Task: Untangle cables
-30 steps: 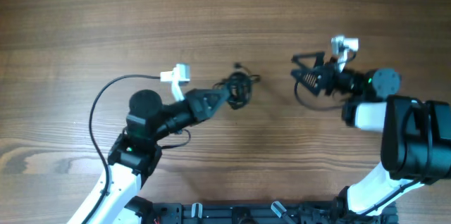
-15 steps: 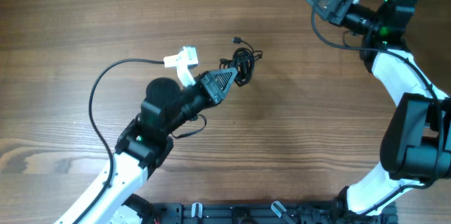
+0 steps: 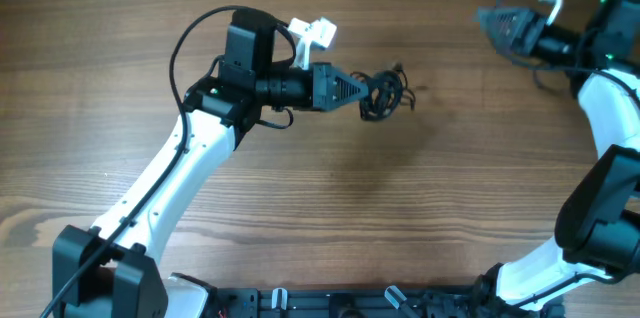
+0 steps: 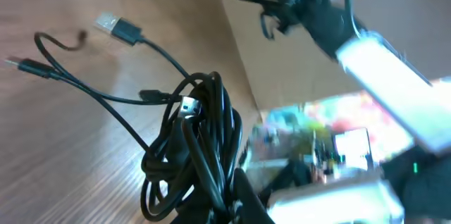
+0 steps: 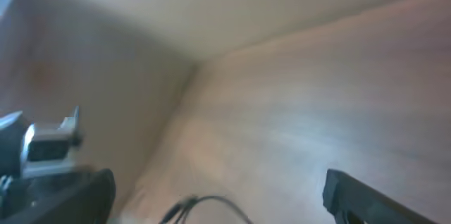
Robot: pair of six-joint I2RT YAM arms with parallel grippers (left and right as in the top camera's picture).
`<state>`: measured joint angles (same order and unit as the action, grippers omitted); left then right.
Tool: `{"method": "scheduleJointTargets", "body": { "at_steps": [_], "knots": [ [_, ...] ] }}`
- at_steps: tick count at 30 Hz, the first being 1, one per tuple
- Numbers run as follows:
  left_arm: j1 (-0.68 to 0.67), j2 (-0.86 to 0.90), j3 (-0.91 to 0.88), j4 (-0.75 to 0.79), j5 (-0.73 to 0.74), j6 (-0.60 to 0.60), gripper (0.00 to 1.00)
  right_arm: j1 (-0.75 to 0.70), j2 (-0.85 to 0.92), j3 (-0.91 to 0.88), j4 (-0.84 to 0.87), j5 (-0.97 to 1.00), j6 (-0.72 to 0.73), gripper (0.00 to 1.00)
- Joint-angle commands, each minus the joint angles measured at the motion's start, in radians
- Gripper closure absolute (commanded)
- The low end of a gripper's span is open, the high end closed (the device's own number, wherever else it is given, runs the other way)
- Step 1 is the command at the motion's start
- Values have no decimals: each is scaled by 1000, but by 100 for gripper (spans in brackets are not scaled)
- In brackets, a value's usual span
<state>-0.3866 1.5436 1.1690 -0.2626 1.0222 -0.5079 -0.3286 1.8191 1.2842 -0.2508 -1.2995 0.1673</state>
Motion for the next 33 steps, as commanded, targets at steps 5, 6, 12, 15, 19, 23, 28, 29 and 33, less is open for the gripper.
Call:
{"method": "scheduleJointTargets", "body": {
  "at_steps": [5,6,12,15,19,23,28,29,33],
  "knots": [
    [-29,7,24,-50,227,221,96,240,-26,-74,-275,-91,-520,24],
    [-29,7,24,-63,226,221,96,272,-26,-74,-275,-75,-520,27],
    [-22,7,24,-234,12,243,96,351,-26,-75,-289,92,-522,31],
    [-11,7,24,-305,-114,251,96,335,-26,-74,-289,166,-496,23],
    [-8,7,24,-343,-141,400,96,330,-26,-74,-264,56,-507,25],
    [-8,7,24,-348,-141,428,96,344,-26,-75,-328,34,-652,23],
    [-8,7,24,-366,-136,478,96,346,-26,-75,-519,-19,-999,14],
    [-8,7,24,-365,-129,478,96,354,-26,-75,-542,-23,-1032,14],
    [-11,7,24,-366,-129,477,96,418,-26,-75,-557,-16,-1059,19]
  ]
}}
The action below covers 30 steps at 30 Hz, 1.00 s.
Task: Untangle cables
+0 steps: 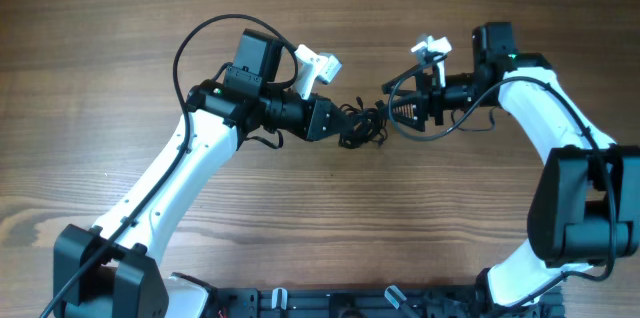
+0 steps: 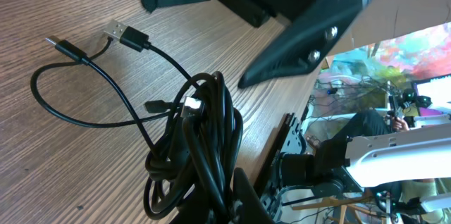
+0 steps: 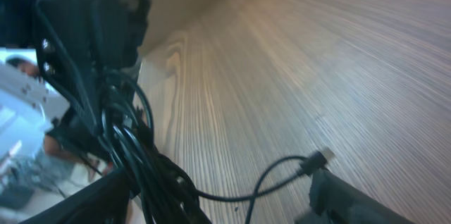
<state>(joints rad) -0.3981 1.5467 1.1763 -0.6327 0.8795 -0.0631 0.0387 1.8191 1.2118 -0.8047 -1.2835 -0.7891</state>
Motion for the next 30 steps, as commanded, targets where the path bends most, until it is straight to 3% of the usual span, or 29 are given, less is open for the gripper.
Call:
{"method": "scheduleJointTargets", "body": {
  "at_steps": [1,3,5,7,9,10,11,12,13,15,18,21,24,27,30],
  "knots": [
    [1,4,17,5,13,32,96,74,-26,-2,-3,-14,-102,22],
    [2,4,17,12,13,30,96,113,-26,-2,-4,34,-102,33],
    [2,4,17,19,11,30,96,150,-26,-2,-1,89,-98,71],
    [2,4,17,22,-27,29,96,165,-26,-2,5,106,-43,92],
    [2,4,17,23,-96,-17,96,159,-26,-2,34,118,67,96],
    [2,4,17,22,-149,-62,87,154,-26,-2,52,126,127,96],
    [2,4,17,22,-193,-102,71,149,-26,-2,74,129,197,96],
    [2,4,17,22,-266,-169,16,140,-26,-2,110,128,298,96],
    [2,4,17,22,-306,-219,2,134,-26,-2,138,128,377,96],
    [2,4,17,23,-377,-385,0,113,-26,-2,238,125,694,96],
    [-12,4,17,23,-377,-518,0,101,-26,-2,336,120,959,96],
    [-52,4,17,23,-390,-548,5,101,-26,-2,396,13,1028,96],
    [-103,5,17,29,-500,-686,7,101,-26,-2,401,-16,1036,96],
    [-168,5,17,66,-612,-747,21,100,-26,-2,399,-28,1062,96],
    [-203,5,17,47,-769,-959,24,97,-26,-2,396,-42,1061,96]
  ]
}}
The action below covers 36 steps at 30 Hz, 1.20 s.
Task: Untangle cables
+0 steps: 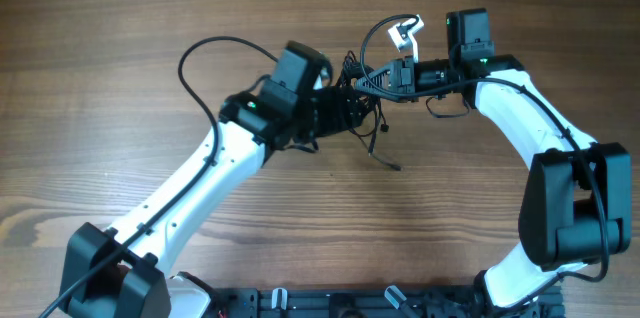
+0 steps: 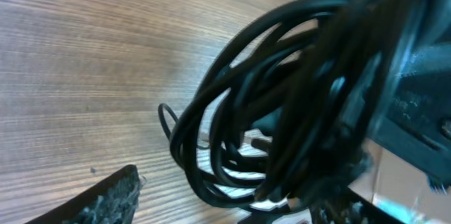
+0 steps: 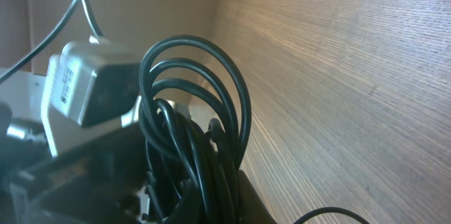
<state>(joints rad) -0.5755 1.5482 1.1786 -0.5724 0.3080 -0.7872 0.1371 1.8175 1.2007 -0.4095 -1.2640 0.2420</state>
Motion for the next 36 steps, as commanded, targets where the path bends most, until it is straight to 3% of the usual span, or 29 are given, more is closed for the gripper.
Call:
{"method": "scheduleJointTargets", "body": {
  "at_steps": [1,5,10,19,25,26,28,31,32,36],
  "knots": [
    [-25,3,14,-16,-225,-290,23,-1,-24,9,1,-61,30,96],
    [-25,4,14,19,-258,-431,22,-1,-24,9,2,-61,30,96],
    [-25,4,14,104,-257,-480,19,-1,-24,9,2,-61,27,96],
    [-25,24,14,117,-258,-543,26,-1,-24,9,2,-72,31,96],
    [-25,118,14,138,-269,-799,23,-1,-24,9,2,-78,134,96],
    [-25,124,14,153,-269,-804,26,-1,-24,9,2,-68,155,96],
    [-29,135,14,200,-269,-803,44,-1,-24,9,3,-41,192,96],
    [-41,135,14,222,-269,-788,89,-1,-24,9,11,-7,266,96],
    [-45,135,14,216,-269,-787,96,-1,-24,9,30,-8,304,96],
    [-49,135,14,201,-269,-724,96,-1,-24,9,111,-14,401,96]
  ]
}}
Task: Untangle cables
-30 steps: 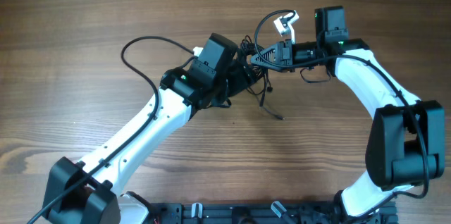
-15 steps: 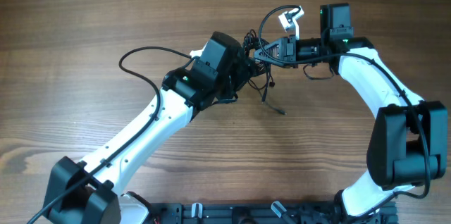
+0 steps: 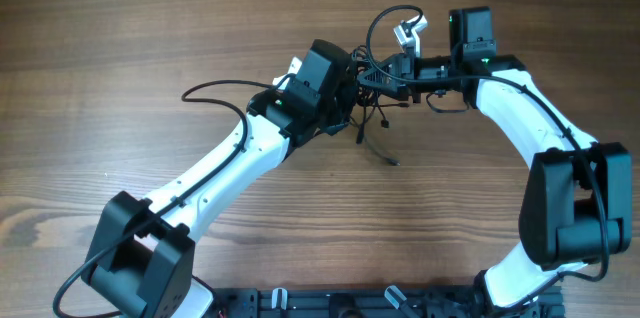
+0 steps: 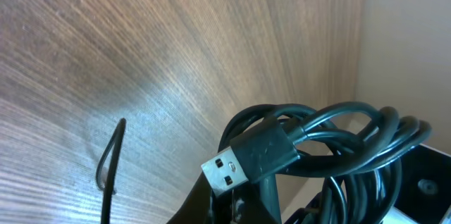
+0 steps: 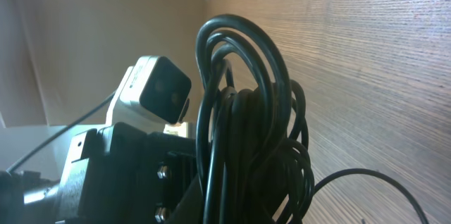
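Observation:
A tangled bundle of black cables [image 3: 366, 90] hangs between both grippers above the wooden table, right of centre at the back. My left gripper [image 3: 350, 86] is shut on its left side; in the left wrist view a USB plug [image 4: 246, 158] and thick coils [image 4: 338, 134] sit just above the gripper [image 4: 236, 206]. My right gripper [image 3: 380, 76] is shut on the bundle's right side, with tall cable loops [image 5: 239, 104] rising from the gripper [image 5: 225, 206]. One loose strand [image 3: 376, 144] trails down onto the table.
The table [image 3: 120, 18] is bare brown wood. A thin strand loop [image 4: 109, 162] hangs near the surface. The left arm's own wire [image 3: 215, 90] sticks out to the left. A black rail [image 3: 380, 303] runs along the front edge.
The left wrist has shifted a little right and turned, so a USB plug now shows above its fingers. The right gripper still holds the bundle in nearly the same place.
First my left gripper alone held the bundle mid-table while the right gripper was far off at the back right. Then the right gripper stood open beside the bundle. Later both were shut on it further back, where they remain, close together.

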Robot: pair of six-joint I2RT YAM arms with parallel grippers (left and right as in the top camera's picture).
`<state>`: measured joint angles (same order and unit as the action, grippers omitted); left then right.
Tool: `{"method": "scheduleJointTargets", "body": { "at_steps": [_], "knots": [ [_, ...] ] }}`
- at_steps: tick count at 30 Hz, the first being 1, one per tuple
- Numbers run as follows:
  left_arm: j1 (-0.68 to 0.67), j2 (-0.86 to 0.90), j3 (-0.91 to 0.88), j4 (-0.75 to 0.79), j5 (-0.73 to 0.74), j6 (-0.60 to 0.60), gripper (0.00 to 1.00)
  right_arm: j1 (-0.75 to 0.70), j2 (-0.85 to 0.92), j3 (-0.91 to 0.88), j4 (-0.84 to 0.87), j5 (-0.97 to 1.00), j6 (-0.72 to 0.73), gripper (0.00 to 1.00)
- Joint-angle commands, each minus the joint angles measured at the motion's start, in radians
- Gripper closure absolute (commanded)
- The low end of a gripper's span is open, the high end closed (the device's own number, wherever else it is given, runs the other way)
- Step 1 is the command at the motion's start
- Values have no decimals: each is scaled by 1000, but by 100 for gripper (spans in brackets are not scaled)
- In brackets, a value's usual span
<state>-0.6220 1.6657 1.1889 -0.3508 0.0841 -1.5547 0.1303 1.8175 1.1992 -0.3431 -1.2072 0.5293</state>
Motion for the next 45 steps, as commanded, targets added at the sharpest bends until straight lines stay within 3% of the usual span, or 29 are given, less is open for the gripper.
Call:
{"method": "scheduleJointTargets", "body": {
  "at_steps": [1,3,5,6,9,12,14,17,19,22,26,29,31,37,41,42,43,45],
  "knots": [
    [-2,18,4,-23,-45,92,96,6,-24,10,64,-72,118,96],
    [5,13,4,-26,-57,203,96,5,-24,10,85,-60,80,93],
    [28,-16,5,-56,-61,363,96,1,-24,10,84,-43,13,81],
    [40,-37,5,-79,-69,423,96,-4,-24,10,84,-42,-11,74],
    [68,-137,5,-175,-139,619,96,-28,-24,10,79,6,-100,38],
    [68,-257,5,-237,-179,896,96,-44,-24,10,23,224,-169,15],
    [62,-314,5,-270,-179,1050,96,-43,-24,10,-5,251,-283,11],
    [51,-361,5,-340,-179,1320,96,-43,-24,10,-6,21,-544,14],
    [52,-357,4,-368,-180,1371,96,-44,-24,10,12,-59,-601,20],
    [57,-350,4,-384,-179,1373,96,-50,-24,10,41,-74,-607,26],
    [60,-343,4,-384,-151,1396,96,-53,-24,10,42,-199,-785,32],
    [85,-341,4,-383,-80,1436,96,-53,-24,10,42,-416,-923,24],
    [96,-335,4,-383,-52,1436,96,-45,-24,10,44,-416,-922,16],
    [105,-294,4,-383,14,1415,96,21,-24,10,54,-415,-952,22],
    [105,-269,4,-371,91,1413,96,53,-24,10,63,-326,-948,37],
    [105,-269,4,-371,91,1413,96,54,-24,10,61,-335,-948,42],
    [105,-269,4,-369,91,1413,96,54,-24,10,57,-351,-948,57],
    [105,-269,4,-361,90,1413,96,56,-24,10,40,-364,-948,64]
  ]
}}
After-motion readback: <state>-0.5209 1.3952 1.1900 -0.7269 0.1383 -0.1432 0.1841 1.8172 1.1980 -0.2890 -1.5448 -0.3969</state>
